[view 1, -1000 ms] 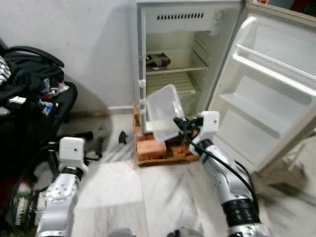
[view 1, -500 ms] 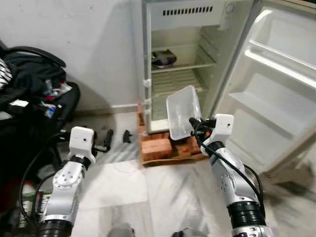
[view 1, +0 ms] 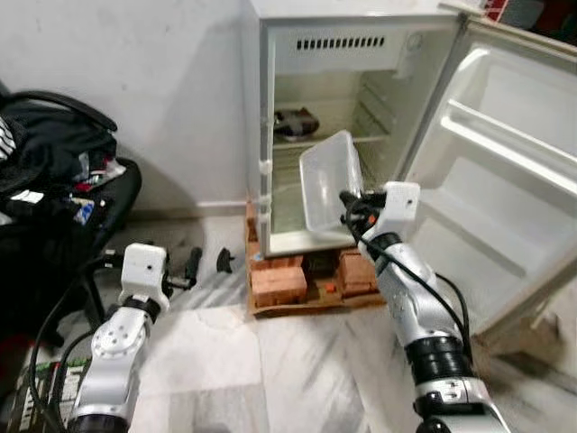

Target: Restocking fridge

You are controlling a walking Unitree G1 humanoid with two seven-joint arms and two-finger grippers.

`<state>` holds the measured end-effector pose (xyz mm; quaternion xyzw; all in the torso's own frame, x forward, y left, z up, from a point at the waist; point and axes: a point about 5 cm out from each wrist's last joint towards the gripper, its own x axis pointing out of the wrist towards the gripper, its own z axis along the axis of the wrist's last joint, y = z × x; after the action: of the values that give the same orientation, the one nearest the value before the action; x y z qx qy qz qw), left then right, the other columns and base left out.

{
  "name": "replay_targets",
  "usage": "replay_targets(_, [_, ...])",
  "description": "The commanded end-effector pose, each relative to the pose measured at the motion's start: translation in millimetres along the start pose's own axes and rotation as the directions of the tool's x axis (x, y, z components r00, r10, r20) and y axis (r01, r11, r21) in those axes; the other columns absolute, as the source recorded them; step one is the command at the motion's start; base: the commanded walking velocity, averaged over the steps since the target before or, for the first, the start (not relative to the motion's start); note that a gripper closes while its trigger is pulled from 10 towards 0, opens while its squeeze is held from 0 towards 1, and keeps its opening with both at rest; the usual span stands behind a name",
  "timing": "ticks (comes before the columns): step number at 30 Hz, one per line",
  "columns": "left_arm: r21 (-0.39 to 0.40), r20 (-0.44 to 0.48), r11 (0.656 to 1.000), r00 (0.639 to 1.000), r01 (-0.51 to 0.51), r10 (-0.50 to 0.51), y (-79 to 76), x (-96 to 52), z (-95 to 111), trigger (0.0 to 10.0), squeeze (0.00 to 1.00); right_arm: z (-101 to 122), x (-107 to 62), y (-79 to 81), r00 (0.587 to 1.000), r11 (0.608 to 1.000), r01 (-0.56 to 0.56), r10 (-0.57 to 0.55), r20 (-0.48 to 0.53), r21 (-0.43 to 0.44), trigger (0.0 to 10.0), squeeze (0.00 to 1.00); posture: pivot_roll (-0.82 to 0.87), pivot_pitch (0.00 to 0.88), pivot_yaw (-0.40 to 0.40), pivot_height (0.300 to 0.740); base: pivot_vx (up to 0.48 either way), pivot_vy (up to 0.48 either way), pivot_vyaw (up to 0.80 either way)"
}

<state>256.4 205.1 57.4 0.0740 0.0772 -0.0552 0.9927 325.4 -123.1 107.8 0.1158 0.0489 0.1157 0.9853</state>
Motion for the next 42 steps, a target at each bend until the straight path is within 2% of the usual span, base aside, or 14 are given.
replay_targets(1, [0.011,0.016,1.0,1.0,0.004,-0.004,0.0,3.6,4,10.0,0.0,2,-0.4,0.3,1.0,1.0,0.002,-0.002,0.016,-0.014,10.0,0.0,0.16,0.0,-0.051,0.74,0.48,0.0,0.0])
replay_targets(15, [-0.006,0.004,1.0,1.0,0.01,-0.01,-7.3,3.6,1,10.0,0.0,1,2.4,-4.2,1.0,0.999,0.024,-0.024,0.019,-0.028,10.0,0.0,0.17,0.0,-0.07,0.74,0.475,0.0,0.0])
replay_targets(26, [-0.025,0.004,0.999,1.0,0.023,-0.023,-11.1,-0.3,-1,10.0,0.0,-2,-0.9,-6.4,0.999,0.999,0.037,-0.037,0.006,-0.037,10.0,0.0,0.17,0.0,-0.078,0.74,0.0,0.0,0.0])
replay_targets(42, [-0.056,0.021,0.998,0.999,0.027,-0.026,-12.0,-1.4,0,10.0,0.0,-6,-2.0,-9.0,0.999,0.998,0.051,-0.051,-0.003,-0.039,10.0,0.0,0.16,0.0,-0.079,0.74,0.0,-0.364,0.0])
